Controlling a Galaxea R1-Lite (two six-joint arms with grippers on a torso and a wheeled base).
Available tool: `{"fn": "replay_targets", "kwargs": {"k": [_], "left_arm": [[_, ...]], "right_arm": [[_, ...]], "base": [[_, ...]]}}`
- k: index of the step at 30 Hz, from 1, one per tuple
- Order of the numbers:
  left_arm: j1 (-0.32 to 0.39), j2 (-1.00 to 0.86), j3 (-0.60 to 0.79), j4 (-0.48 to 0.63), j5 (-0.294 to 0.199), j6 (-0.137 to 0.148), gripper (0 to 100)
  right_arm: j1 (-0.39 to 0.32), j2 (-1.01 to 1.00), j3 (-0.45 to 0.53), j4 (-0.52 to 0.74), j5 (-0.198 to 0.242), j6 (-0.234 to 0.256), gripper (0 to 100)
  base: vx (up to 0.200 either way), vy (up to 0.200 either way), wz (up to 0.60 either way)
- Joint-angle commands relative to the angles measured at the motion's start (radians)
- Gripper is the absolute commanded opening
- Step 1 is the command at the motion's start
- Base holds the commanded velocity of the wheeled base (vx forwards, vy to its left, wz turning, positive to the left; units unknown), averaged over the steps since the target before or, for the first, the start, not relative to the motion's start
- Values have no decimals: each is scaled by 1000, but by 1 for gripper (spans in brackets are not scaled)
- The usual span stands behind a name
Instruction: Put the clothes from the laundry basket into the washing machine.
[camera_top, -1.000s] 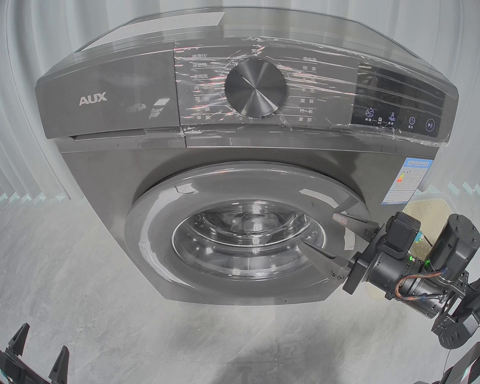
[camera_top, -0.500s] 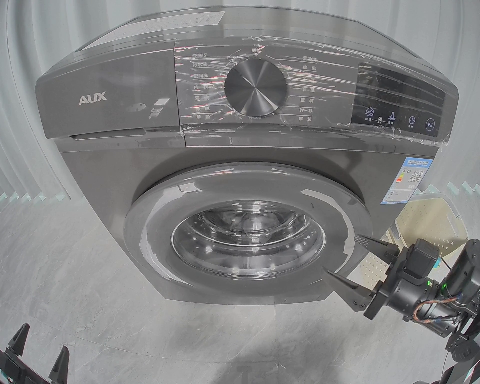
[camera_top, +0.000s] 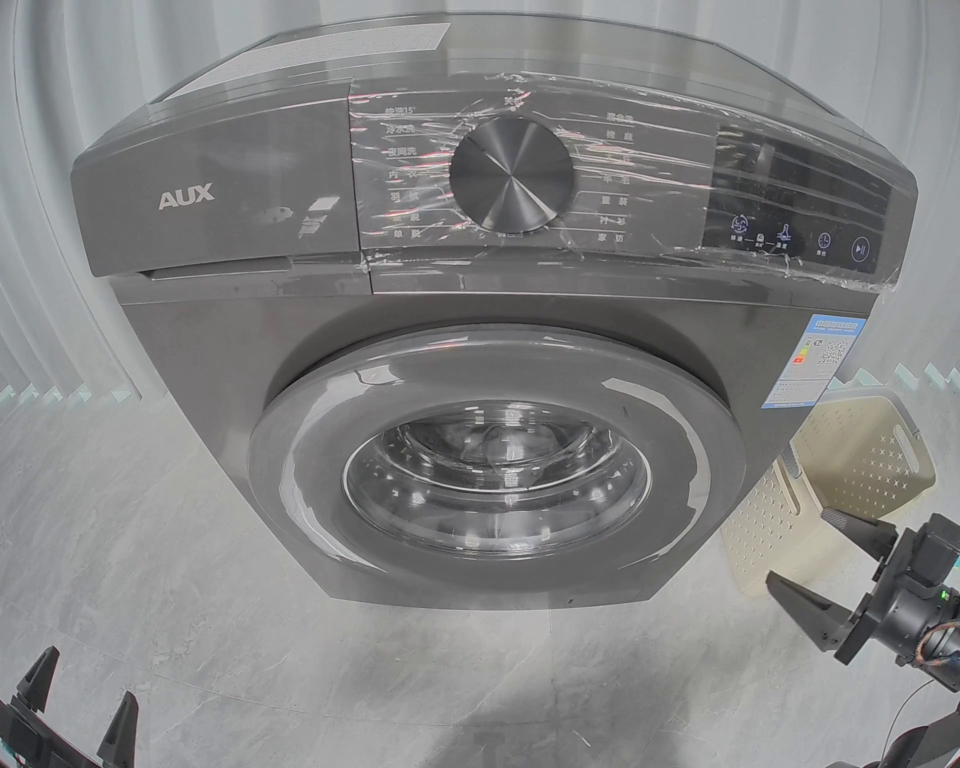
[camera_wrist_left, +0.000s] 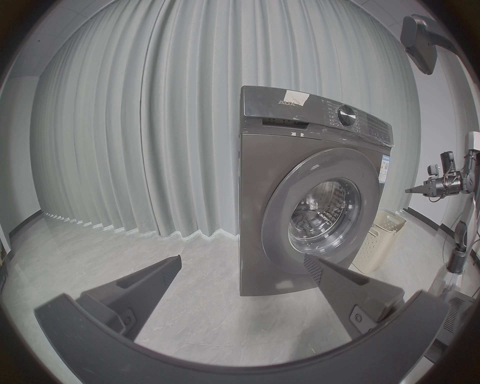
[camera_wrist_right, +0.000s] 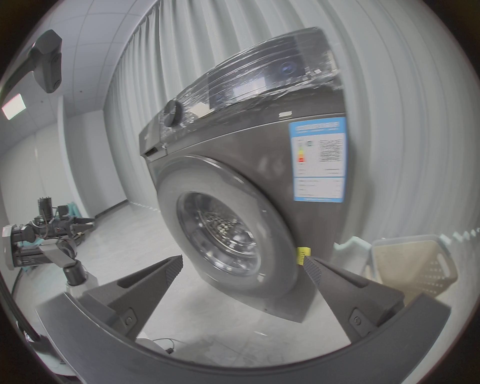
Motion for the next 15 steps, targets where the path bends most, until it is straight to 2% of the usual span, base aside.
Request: {"fn": "replay_targets", "kwargs": {"k": [1,7,10,15], "left_arm": [[0,-16,15,0,0,-1,100],[0,-16,15,0,0,-1,100],[-1,-16,15,0,0,-1,100],[-1,-16,15,0,0,-3,100]], "right_arm": [[-207,-427,19,274,4,-45,100],[-354,-669,19,481,7,-47,100],[-388,-767,19,570,7,-44,100],[-405,-951,19,714,7,-47,100]], "base": [[0,0,0],[0,0,0],[0,0,0],[0,0,0]]}}
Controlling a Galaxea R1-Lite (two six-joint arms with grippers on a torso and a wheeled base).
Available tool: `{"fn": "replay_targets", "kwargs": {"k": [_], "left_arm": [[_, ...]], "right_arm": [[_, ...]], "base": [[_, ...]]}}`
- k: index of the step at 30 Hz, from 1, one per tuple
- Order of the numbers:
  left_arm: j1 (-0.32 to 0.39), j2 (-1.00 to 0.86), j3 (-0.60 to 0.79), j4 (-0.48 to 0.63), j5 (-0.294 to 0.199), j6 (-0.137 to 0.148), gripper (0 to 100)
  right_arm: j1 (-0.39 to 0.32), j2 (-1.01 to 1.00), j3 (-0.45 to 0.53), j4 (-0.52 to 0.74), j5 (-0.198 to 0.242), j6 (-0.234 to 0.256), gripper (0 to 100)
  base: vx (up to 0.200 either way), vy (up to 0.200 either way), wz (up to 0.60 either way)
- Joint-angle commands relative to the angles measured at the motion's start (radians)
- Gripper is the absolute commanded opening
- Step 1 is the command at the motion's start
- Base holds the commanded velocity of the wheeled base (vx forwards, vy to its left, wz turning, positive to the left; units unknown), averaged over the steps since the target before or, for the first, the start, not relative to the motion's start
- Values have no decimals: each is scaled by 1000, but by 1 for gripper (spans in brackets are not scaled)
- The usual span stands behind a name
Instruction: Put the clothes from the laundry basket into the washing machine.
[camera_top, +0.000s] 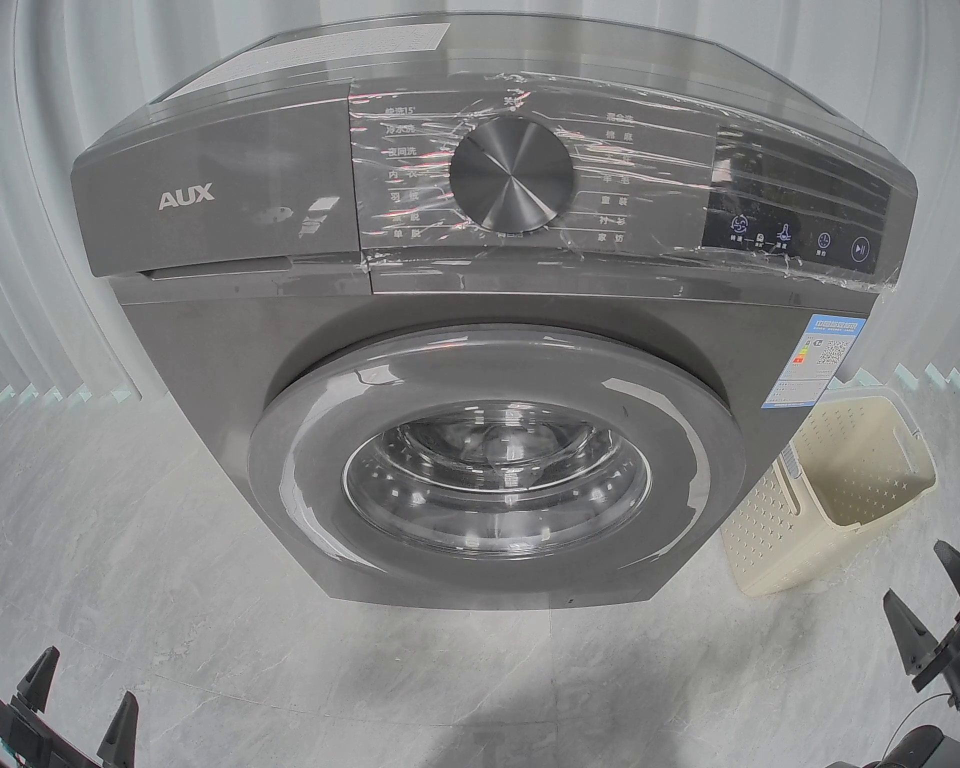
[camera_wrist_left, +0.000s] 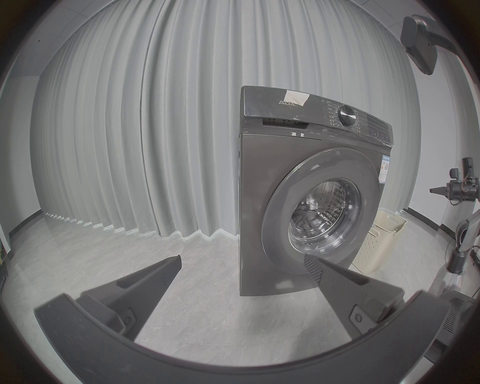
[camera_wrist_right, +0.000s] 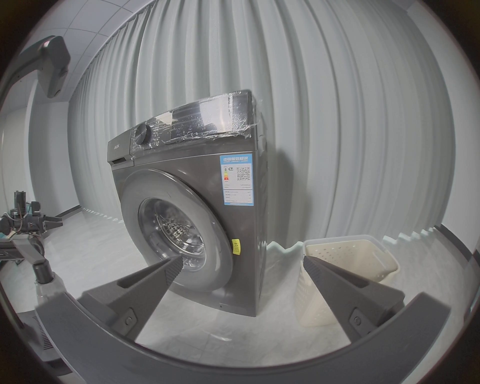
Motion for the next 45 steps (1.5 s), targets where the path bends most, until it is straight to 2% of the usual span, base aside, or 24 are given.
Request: {"fn": "replay_targets", "kwargs": {"k": [1,4,8,9,11,15,16,18,21,25,31,34,36,38,41,45], "left_arm": [[-1,-16,15,0,0,-1,100],[1,-16,15,0,0,-1,100],[1,-16,15,0,0,-3,100],[-1,-16,15,0,0,-3,100],[-1,-16,15,0,0,-3,100],[-1,-16,15,0,0,-3,100],[-1,-16,15,0,0,-4,100],[-1,-16,15,0,0,-4,100],[1,-16,15,0,7,-21,100],[-1,-16,15,0,10,-20,100],[-1,-16,15,0,8,-10,100],[1,-16,15,0,10,-20,100],[2,-16,15,0,25,-37,100],[4,-16,15,-3,42,-32,100],[2,-16,15,-2,36,-12,100],[1,-16,15,-3,34,-9,100]], "right_arm": [[-82,-340,17,173,2,-6,100],[-108,-395,17,241,-4,1,100],[-119,-395,17,247,-20,3,100],[-157,-406,17,259,-18,-6,100],[-231,-430,17,285,11,-17,100],[-229,-449,17,331,39,-14,100],[-223,-478,17,445,20,-5,100],[-221,-480,14,514,-14,20,100],[-221,-480,17,489,-21,32,100],[-220,-480,17,489,-20,30,100],[-218,-480,17,488,8,15,100],[-221,-480,17,488,8,20,100],[-218,-480,17,488,3,20,100],[-220,-480,17,488,3,21,100],[-218,-480,17,488,2,21,100],[-218,-480,17,488,3,23,100]], "base": [[0,0,0],[0,0,0],[0,0,0],[0,0,0],[0,0,0],[0,0,0],[0,0,0],[0,0,0],[0,0,0],[0,0,0],[0,0,0],[0,0,0],[0,0,0],[0,0,0],[0,0,0],[0,0,0]]}}
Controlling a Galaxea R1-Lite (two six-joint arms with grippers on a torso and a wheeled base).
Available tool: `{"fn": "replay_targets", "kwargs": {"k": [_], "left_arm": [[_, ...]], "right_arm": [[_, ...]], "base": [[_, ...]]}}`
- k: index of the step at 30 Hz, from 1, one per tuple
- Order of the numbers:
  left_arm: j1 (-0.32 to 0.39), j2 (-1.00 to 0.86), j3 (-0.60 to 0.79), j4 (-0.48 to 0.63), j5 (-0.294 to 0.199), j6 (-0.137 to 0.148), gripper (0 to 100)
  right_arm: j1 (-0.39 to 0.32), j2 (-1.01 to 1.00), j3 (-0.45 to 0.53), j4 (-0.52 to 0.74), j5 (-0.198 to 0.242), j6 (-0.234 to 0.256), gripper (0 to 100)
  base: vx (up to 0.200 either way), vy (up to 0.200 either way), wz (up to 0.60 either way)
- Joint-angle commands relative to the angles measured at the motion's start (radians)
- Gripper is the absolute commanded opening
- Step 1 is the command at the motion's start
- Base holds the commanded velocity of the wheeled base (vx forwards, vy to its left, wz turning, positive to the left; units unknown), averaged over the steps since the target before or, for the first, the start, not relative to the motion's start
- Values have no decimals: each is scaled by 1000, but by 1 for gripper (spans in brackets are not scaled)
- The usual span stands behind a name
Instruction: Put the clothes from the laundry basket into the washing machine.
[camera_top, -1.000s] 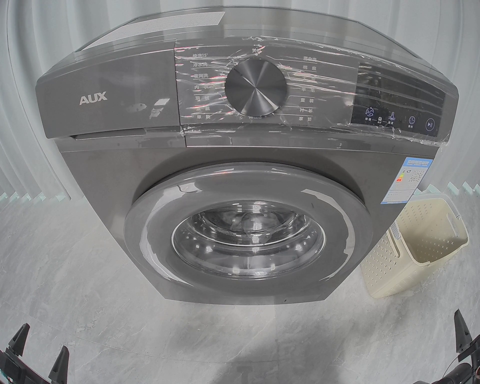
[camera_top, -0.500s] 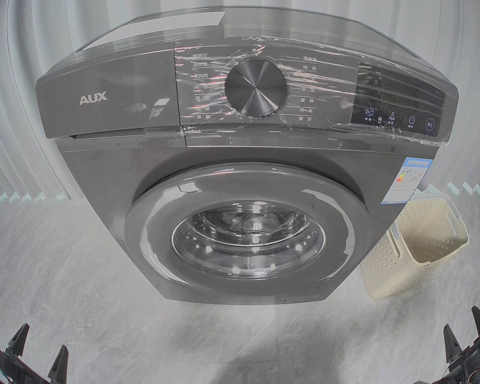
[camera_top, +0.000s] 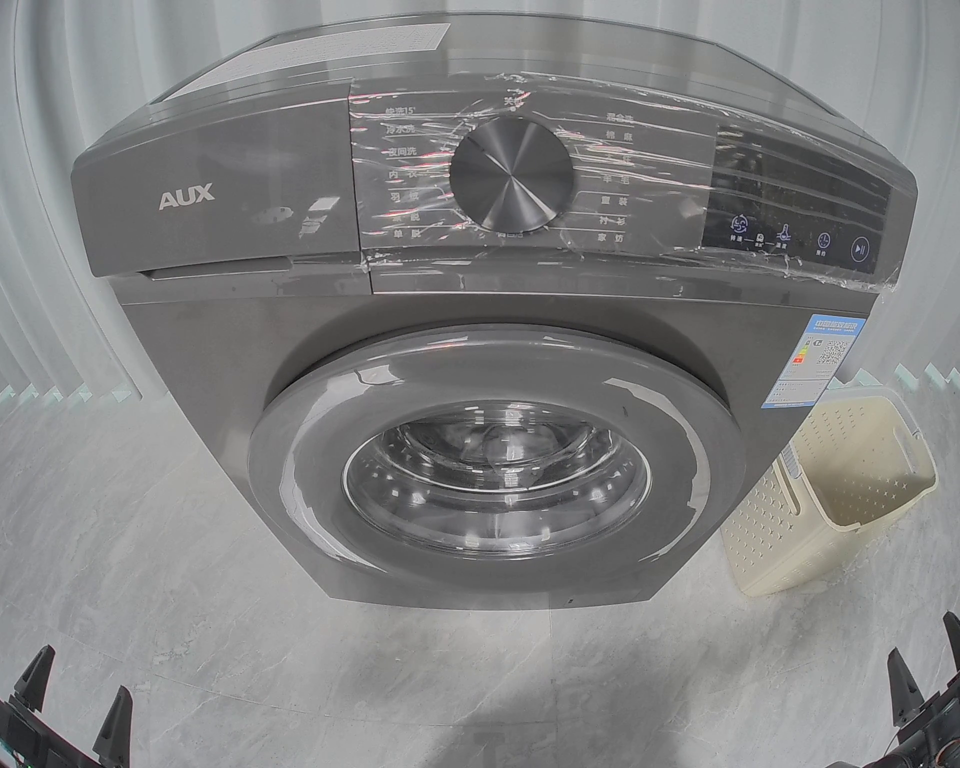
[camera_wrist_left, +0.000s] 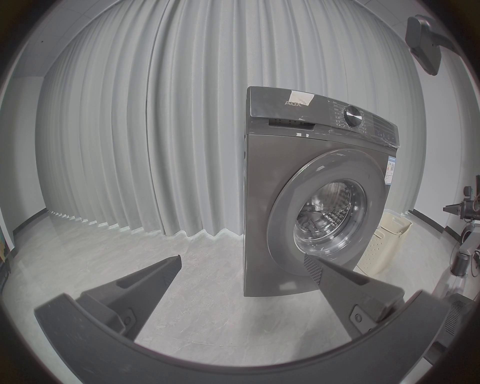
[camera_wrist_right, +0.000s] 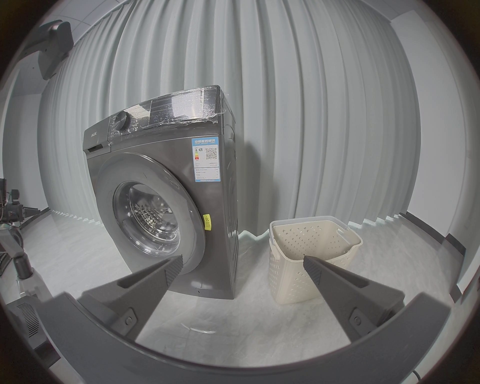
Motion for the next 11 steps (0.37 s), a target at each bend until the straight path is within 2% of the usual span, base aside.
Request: {"fn": "replay_targets", "kwargs": {"k": [1,11], "left_arm": [[1,-16,15,-1,0,5,100],[2,-16,16,-1,1,4,100]], "right_arm": [[-1,-12,18,0,1,-5,100],[0,-12,18,0,1,-5,100]], "base": [[0,0,0],[0,0,0]]}}
